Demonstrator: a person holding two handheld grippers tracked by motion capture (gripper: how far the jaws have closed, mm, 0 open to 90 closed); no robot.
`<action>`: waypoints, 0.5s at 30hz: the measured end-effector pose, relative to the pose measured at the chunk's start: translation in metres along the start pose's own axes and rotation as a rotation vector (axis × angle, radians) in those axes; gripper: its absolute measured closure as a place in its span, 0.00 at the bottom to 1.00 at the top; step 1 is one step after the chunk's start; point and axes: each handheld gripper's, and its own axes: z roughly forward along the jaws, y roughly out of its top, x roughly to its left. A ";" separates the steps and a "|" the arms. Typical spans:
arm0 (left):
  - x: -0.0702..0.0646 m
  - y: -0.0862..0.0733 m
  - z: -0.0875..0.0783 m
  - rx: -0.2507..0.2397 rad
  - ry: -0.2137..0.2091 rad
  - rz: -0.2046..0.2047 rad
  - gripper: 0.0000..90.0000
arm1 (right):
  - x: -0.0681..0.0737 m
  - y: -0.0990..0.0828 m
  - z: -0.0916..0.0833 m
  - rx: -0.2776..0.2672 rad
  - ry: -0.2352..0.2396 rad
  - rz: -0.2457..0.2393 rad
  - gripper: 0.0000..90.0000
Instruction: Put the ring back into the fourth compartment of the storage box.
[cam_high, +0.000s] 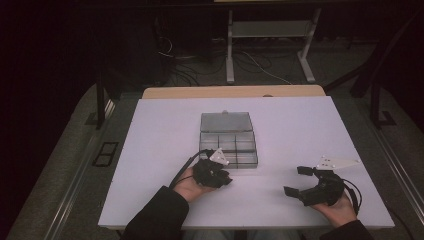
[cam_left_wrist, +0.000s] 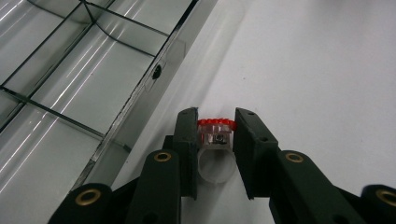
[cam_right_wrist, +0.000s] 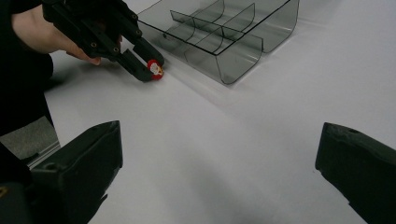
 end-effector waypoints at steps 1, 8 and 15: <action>0.000 0.000 0.000 0.000 0.000 0.000 0.78 | 0.000 0.000 0.000 0.000 0.000 0.000 0.00; 0.001 0.001 -0.004 -0.002 -0.025 0.002 0.78 | 0.000 0.000 0.000 0.000 -0.001 0.000 0.00; 0.000 0.005 -0.010 -0.008 -0.042 0.011 0.78 | 0.000 0.000 0.000 0.000 -0.001 0.000 0.00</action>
